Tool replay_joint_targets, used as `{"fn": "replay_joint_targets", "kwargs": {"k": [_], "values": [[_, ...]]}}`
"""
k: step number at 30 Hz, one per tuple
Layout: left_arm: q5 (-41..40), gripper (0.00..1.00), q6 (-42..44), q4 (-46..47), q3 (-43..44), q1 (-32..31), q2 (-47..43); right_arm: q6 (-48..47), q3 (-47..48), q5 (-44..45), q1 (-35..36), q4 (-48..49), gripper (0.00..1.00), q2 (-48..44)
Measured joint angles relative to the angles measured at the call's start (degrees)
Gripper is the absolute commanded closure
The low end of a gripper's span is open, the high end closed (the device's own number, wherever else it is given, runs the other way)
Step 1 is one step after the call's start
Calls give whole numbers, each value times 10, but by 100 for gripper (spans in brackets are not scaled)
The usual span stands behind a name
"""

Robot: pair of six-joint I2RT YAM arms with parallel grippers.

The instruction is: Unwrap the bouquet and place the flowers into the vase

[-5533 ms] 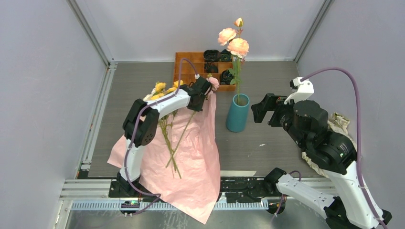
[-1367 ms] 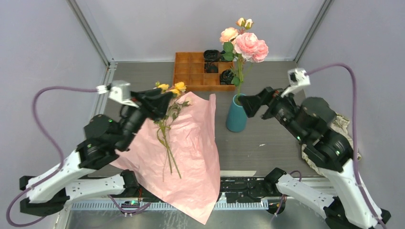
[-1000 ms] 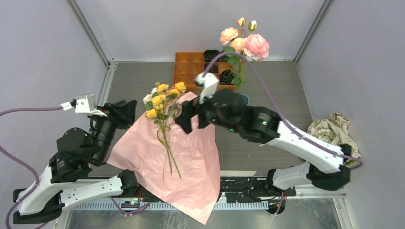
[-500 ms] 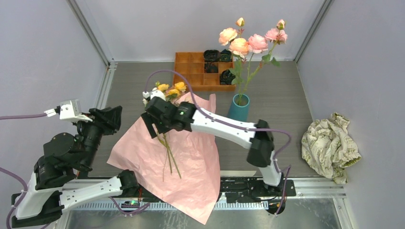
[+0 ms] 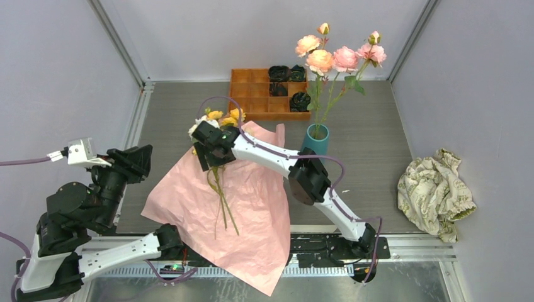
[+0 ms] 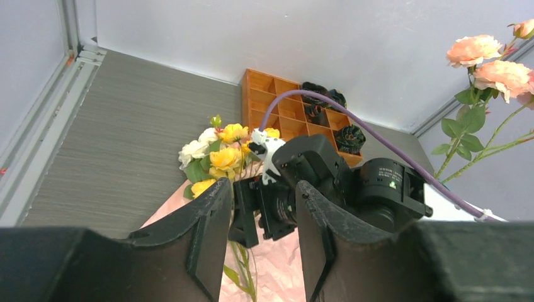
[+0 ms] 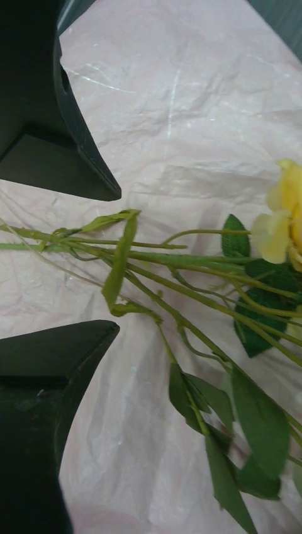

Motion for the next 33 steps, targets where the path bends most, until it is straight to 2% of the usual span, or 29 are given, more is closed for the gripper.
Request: {"fn": "replay_joint_targets", "kwargs": {"k": [6, 11, 16, 20, 24, 29, 33], "values": [[-7, 57, 0, -3, -2, 0, -12, 0, 64, -20, -23, 0, 29, 40], [-17, 57, 0, -5, -10, 0, -24, 2, 109, -37, -25, 0, 36, 79], [-21, 57, 0, -7, -11, 0, -29, 6, 115, -49, -23, -5, 44, 107], [-22, 57, 0, -8, -11, 0, -30, 11, 109, -48, -22, -6, 55, 110], [-22, 58, 0, -8, -11, 0, -31, 16, 94, -47, -21, -3, 77, 110], [-21, 58, 0, -8, -11, 0, -31, 21, 69, -35, -13, 13, 98, 103], [-21, 58, 0, -9, -11, 0, -32, 11, 49, -2, 11, 13, 99, 78]]}}
